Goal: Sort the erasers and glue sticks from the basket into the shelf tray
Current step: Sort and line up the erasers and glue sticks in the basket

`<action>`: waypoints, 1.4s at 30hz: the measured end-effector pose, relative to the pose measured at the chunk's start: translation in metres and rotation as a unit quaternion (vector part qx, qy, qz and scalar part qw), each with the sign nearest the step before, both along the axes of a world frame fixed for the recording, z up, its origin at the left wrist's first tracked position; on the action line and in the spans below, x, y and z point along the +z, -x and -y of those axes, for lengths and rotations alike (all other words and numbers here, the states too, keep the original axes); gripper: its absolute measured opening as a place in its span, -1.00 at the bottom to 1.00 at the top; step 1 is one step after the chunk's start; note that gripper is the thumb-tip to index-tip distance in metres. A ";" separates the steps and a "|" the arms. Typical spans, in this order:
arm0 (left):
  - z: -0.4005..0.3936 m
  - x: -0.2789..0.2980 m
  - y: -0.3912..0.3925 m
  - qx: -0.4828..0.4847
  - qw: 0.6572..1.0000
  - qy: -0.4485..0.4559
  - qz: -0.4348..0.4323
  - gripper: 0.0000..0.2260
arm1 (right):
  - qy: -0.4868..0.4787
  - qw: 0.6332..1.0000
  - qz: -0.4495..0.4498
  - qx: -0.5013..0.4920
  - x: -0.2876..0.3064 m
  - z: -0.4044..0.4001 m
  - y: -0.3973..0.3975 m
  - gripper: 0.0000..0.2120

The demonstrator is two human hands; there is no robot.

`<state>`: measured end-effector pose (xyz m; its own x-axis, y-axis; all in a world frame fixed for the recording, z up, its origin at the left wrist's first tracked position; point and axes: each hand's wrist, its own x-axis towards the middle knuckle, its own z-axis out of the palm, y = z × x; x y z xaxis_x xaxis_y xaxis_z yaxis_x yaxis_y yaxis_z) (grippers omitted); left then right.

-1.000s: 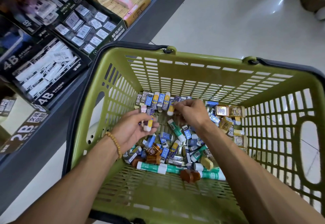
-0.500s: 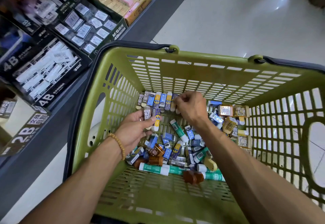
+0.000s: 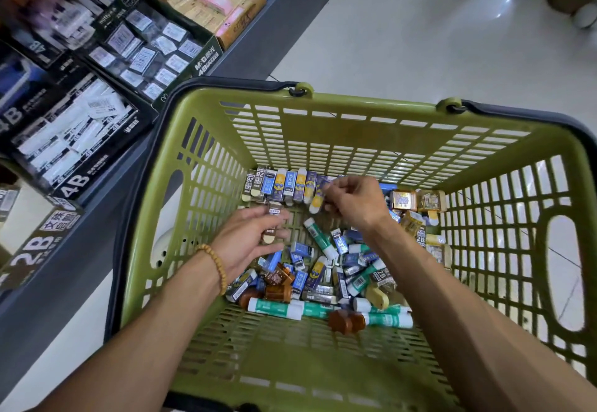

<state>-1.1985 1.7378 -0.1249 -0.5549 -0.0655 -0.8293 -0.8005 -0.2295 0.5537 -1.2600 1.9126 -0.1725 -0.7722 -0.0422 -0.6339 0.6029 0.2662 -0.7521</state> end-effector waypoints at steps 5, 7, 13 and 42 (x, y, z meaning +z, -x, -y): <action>0.004 -0.006 -0.003 -0.086 0.991 0.102 -0.007 -0.64 | -0.115 0.993 -0.038 -0.007 -0.026 0.011 0.013 -0.81; 0.006 -0.009 -0.003 -0.082 0.988 0.131 -0.016 -0.76 | -0.137 0.989 -0.049 -0.015 -0.030 0.017 0.015 -0.79; 0.006 -0.007 -0.001 -0.079 0.989 0.122 -0.025 -0.75 | -0.155 0.986 -0.060 0.013 -0.036 0.015 0.011 -0.85; -0.042 -0.055 -0.009 -0.738 0.624 0.231 -0.115 -0.17 | 0.031 0.998 -0.004 0.055 0.021 -0.057 -0.022 -0.91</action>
